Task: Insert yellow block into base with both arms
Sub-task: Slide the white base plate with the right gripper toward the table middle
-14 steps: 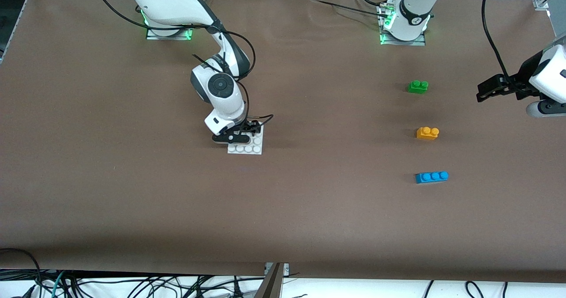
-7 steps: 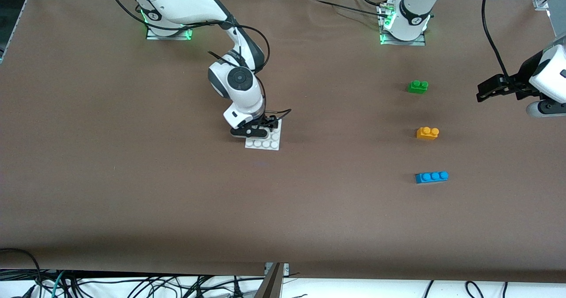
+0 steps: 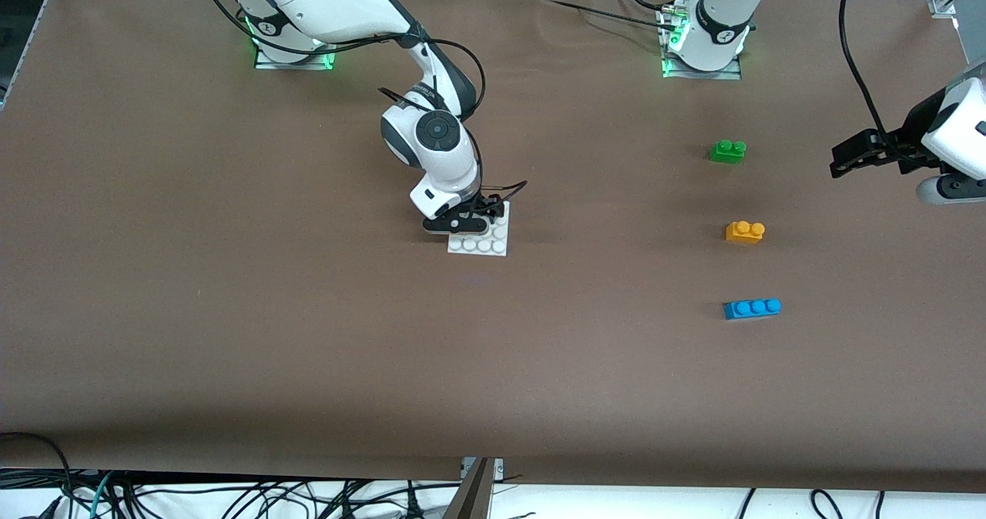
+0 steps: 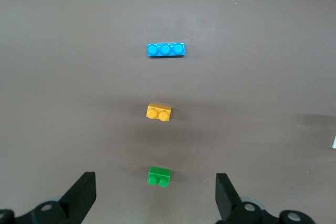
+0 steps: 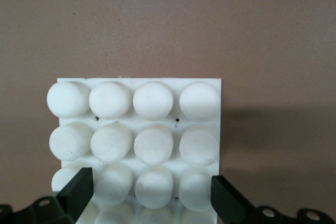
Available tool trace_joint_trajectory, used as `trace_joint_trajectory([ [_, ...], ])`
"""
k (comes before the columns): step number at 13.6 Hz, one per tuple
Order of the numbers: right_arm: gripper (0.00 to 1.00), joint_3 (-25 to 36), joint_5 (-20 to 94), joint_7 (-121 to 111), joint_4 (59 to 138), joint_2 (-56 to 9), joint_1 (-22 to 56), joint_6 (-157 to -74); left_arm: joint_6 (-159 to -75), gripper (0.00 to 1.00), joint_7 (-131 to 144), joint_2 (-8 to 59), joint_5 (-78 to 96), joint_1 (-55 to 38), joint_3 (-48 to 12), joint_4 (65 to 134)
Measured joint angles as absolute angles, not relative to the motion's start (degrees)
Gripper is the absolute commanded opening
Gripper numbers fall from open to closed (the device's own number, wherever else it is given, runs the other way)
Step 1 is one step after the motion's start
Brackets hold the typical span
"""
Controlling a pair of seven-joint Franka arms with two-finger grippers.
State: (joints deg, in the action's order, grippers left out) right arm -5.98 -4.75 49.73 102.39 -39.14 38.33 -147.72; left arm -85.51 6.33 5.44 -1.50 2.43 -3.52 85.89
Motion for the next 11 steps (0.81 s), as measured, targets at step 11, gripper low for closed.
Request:
trace_joint_trajectory([
  [11,1.00,-6.0,-4.7,49.6,97.4,-39.3,38.4,-143.2,-86.1,1.00,6.3,5.2,-1.5,2.8,-3.1,86.2],
])
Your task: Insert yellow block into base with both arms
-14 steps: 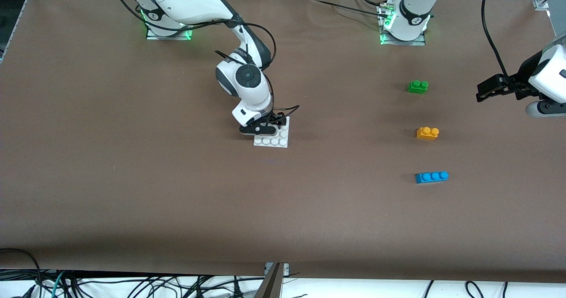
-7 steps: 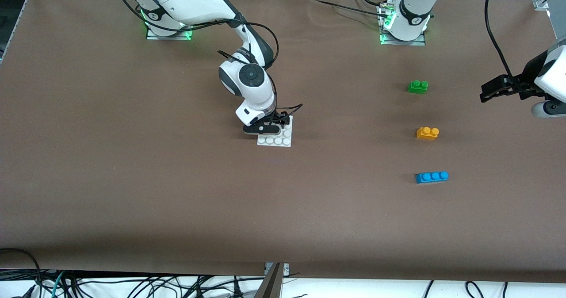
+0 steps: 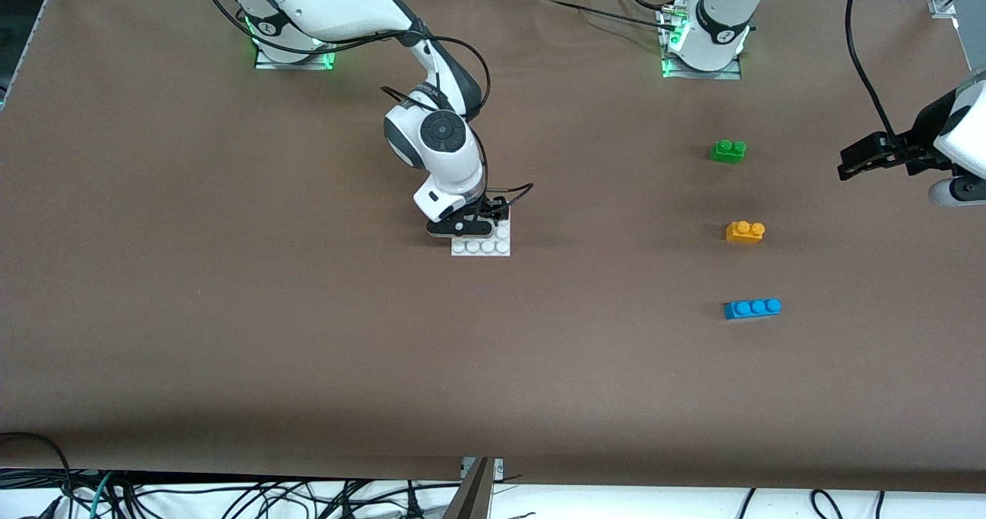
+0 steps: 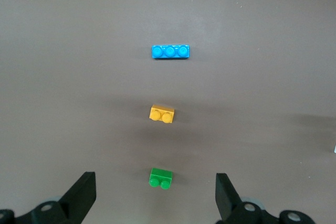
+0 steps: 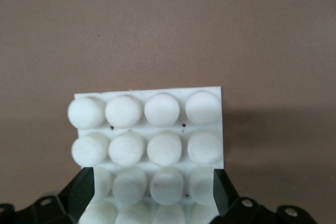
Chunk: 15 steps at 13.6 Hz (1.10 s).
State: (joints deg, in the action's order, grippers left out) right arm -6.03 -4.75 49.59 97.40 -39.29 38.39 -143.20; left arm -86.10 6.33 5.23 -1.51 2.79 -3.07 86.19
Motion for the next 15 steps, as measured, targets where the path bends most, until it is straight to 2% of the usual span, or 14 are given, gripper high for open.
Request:
trace_joint_trajectory([
  [5,1.00,-5.4,-4.7,42.4,94.2,-36.1,36.8,-138.0,-86.4,1.00,6.3,4.4,-1.5,2.9,-3.1,87.1],
  [7,1.00,-5.2,-4.7,37.8,93.9,-33.1,33.8,-135.4,-86.7,1.00,6.3,4.4,-1.5,3.0,-3.1,87.4],
  [10,1.00,-5.0,-4.8,33.3,92.4,-29.4,28.9,-129.7,-88.5,1.00,6.3,4.9,-2.3,2.9,-3.3,91.7],
  [15,1.00,-4.6,-4.8,24.6,86.2,-27.8,21.1,-120.8,-92.6,1.00,6.3,5.8,-4.5,3.9,-3.3,94.9],
])
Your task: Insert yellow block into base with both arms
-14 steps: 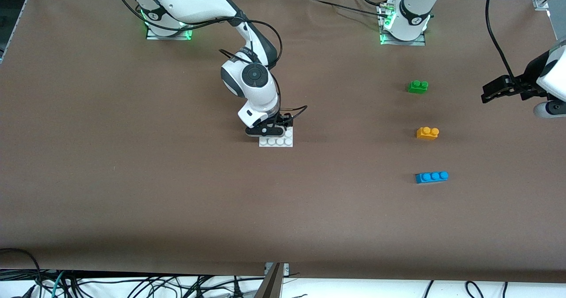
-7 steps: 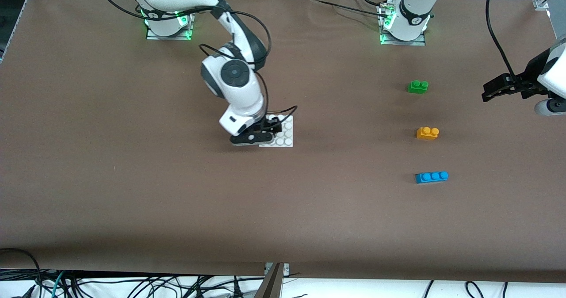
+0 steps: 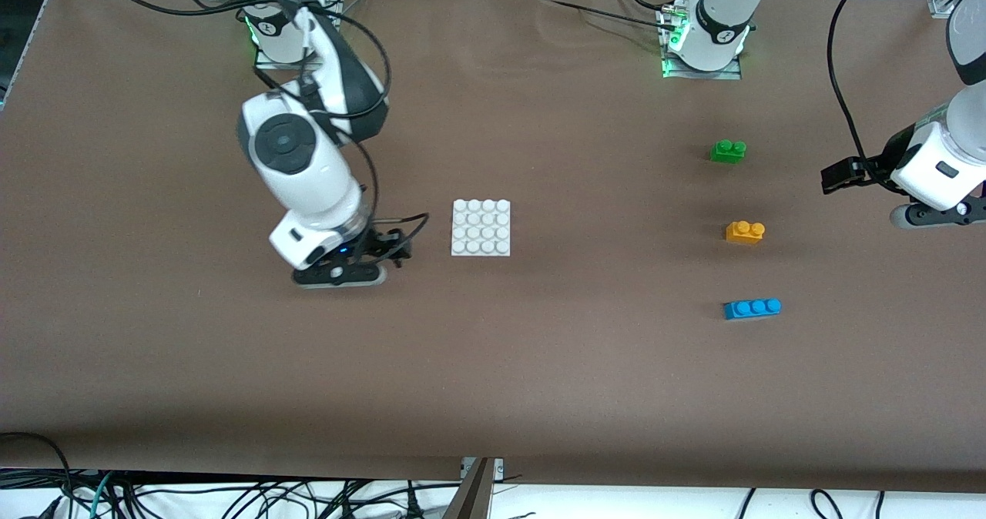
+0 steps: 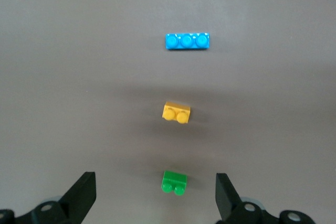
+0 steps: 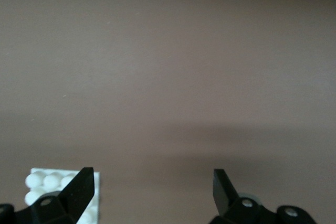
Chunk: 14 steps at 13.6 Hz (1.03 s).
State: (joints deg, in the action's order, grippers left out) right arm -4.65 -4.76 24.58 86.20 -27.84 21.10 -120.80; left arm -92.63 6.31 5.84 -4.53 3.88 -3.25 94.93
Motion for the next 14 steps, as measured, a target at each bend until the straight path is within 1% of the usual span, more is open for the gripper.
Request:
trace_joint_trajectory([
  [3,1.00,-2.1,-4.7,20.9,84.0,-26.3,18.6,-116.4,-96.5,1.00,5.4,7.8,-4.5,6.3,-3.2,98.5],
  [5,1.00,-0.5,-4.7,17.7,83.8,-24.0,17.0,-112.2,-102.8,1.00,4.1,9.6,-4.5,7.2,-3.2,103.5],
  [8,1.00,-0.3,-4.7,15.1,83.8,-20.2,12.4,-107.8,-111.5,1.00,3.9,11.4,-4.5,7.2,-3.4,111.2],
  [11,1.00,-0.3,-4.7,9.7,85.3,-15.9,7.8,-104.9,-118.9,1.00,3.8,12.6,-4.5,7.2,-3.6,116.0],
  [14,1.00,-0.3,-4.7,8.5,87.7,-11.7,5.9,-102.2,-125.1,1.00,2.2,15.9,-4.5,7.2,-3.6,119.0],
])
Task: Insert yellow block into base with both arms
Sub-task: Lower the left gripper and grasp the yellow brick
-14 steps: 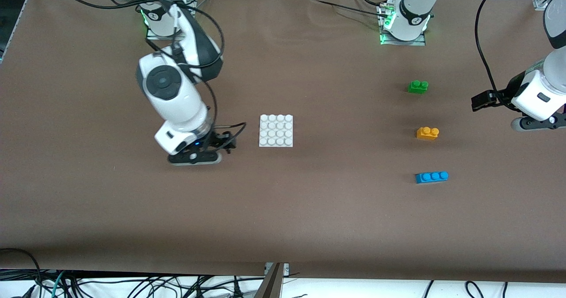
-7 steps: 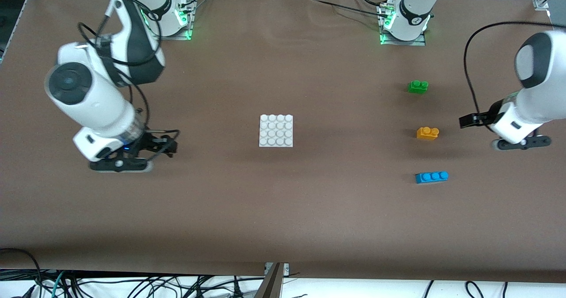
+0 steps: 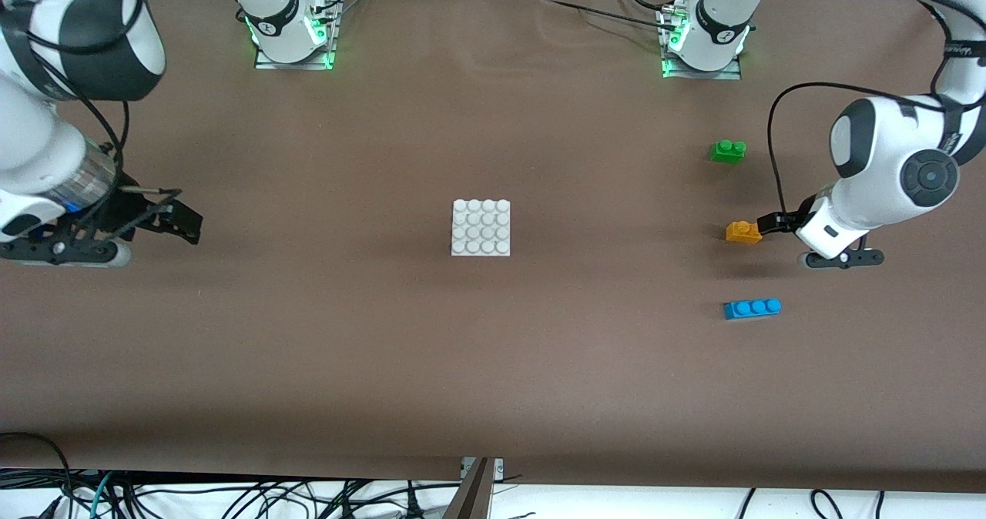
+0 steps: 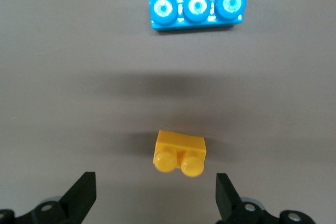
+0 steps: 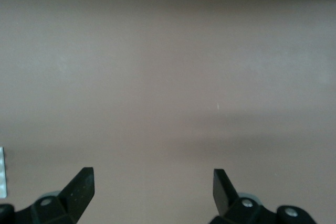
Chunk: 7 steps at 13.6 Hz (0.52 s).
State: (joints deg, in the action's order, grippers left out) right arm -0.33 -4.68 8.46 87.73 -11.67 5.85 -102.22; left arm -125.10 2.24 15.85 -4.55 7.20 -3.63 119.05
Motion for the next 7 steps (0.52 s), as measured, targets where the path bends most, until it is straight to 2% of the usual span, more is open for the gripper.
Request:
trace_joint_trajectory([
  [4,1.00,-2.0,-4.7,5.0,89.7,-8.3,4.9,-99.3,-126.7,1.00,-3.6,18.3,-4.5,7.2,-3.7,119.9],
  [7,1.00,-2.3,-4.7,-1.6,89.9,-7.0,4.4,-98.4,-132.5,1.00,-5.3,18.9,-4.5,7.2,-3.7,123.2],
])
